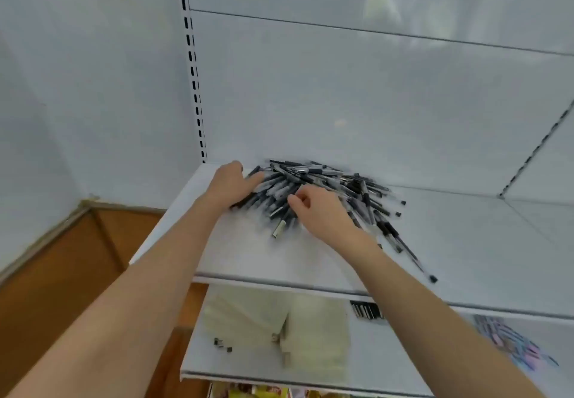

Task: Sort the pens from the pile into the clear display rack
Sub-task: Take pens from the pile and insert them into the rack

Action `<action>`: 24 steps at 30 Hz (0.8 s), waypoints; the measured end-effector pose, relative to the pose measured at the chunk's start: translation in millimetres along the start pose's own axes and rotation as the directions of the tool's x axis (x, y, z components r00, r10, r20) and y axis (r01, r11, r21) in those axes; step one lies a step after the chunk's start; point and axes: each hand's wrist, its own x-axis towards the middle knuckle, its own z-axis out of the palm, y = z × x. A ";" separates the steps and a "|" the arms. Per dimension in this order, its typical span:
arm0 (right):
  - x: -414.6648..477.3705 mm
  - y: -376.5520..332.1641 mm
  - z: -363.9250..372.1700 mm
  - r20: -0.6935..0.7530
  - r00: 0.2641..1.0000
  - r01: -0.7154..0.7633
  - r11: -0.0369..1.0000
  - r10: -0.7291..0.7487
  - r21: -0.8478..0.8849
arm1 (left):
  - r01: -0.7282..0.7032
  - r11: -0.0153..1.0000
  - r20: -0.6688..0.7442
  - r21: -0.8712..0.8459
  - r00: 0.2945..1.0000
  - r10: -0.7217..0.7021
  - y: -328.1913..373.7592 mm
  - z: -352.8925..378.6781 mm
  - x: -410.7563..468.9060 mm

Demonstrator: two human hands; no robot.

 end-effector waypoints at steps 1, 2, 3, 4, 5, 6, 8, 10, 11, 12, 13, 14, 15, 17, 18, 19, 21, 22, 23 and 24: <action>6.4 -1.7 3.9 -0.024 1.000 -0.009 1.000 0.009 -0.019 | 0.005 1.000 0.021 0.012 1.000 -0.005 3.0 0.4 2.7; 12.4 -2.2 6.9 -0.053 0.998 -0.026 0.998 0.024 -0.050 | 0.004 0.999 0.031 0.045 1.000 -0.005 1.8 3.4 9.7; 17.0 -2.4 10.5 -0.054 0.998 -0.040 0.995 0.036 -0.087 | 0.004 0.997 0.055 0.077 0.998 -0.008 2.3 4.8 13.3; 19.1 -4.2 12.2 -0.040 0.998 -0.053 0.991 0.049 -0.121 | -0.010 0.995 0.082 0.097 0.997 0.002 2.4 6.1 16.9; 21.9 -3.7 13.9 -0.025 0.998 -0.059 0.988 0.056 -0.142 | -0.022 0.993 0.105 0.114 0.994 0.010 2.1 6.9 20.1; 23.8 -2.9 14.8 -0.013 0.998 -0.060 0.985 0.058 -0.162 | -0.031 0.990 0.132 0.135 0.991 0.013 1.5 7.3 22.6; 27.5 -1.5 11.6 0.012 0.999 -0.045 0.981 0.048 -0.187 | -0.042 0.985 0.163 0.170 0.987 0.014 0.2 6.0 27.6; 29.8 -0.4 6.1 0.053 0.997 -0.050 0.983 0.061 -0.178 | -0.064 0.986 0.182 0.155 0.983 0.035 2.0 4.5 27.3; 30.0 -0.1 2.9 0.074 0.995 -0.056 0.985 0.068 -0.161 | -0.072 0.987 0.188 0.146 0.981 0.043 3.3 4.4 25.9; 30.1 0.4 0.2 0.083 0.994 -0.056 0.988 0.069 -0.146 | -0.069 0.987 0.190 0.148 0.981 0.040 5.2 4.4 23.7; 29.8 1.5 -2.2 0.089 0.993 -0.059 0.989 0.072 -0.137 | -0.063 0.987 0.195 0.145 0.980 0.034 7.3 4.3 21.1; 29.3 2.4 -4.6 0.097 0.992 -0.061 0.990 0.074 -0.129 | -0.051 0.989 0.197 0.138 0.980 0.022 8.7 5.3 19.2; 28.9 2.9 -7.1 0.110 0.991 -0.068 0.990 0.081 -0.122 | -0.041 0.991 0.193 0.129 0.981 0.015 9.9 6.6 17.6; 28.2 4.4 -12.0 0.133 0.987 -0.070 0.991 0.085 -0.114 | -0.030 0.992 0.177 0.126 0.984 0.008 12.9 8.8 14.4; 27.7 6.1 -13.5 0.135 0.988 -0.064 0.991 0.079 -0.113 | -0.033 0.991 0.175 0.132 0.984 0.009 13.7 9.5 13.4; 27.1 7.4 -15.0 0.139 0.987 -0.065 0.993 0.079 -0.101 | -0.037 0.989 0.175 0.145 0.984 0.012 14.3 10.0 13.1; 25.1 10.9 -16.4 0.149 0.985 -0.083 0.996 0.087 -0.036 | -0.043 0.983 0.181 0.178 0.983 0.011 16.4 9.6 12.4; 24.3 13.3 -16.9 0.154 0.983 -0.097 0.995 0.095 0.006 | -0.040 0.983 0.185 0.180 0.983 0.007 17.1 9.2 12.0; 23.9 15.7 -17.5 0.158 0.982 -0.114 0.992 0.105 0.046 | -0.038 0.986 0.189 0.164 0.982 0.006 17.1 8.8 11.8; 23.3 17.9 -18.3 0.158 0.981 -0.128 0.988 0.113 0.085 | -0.038 0.989 0.198 0.143 0.980 0.009 17.3 7.9 10.8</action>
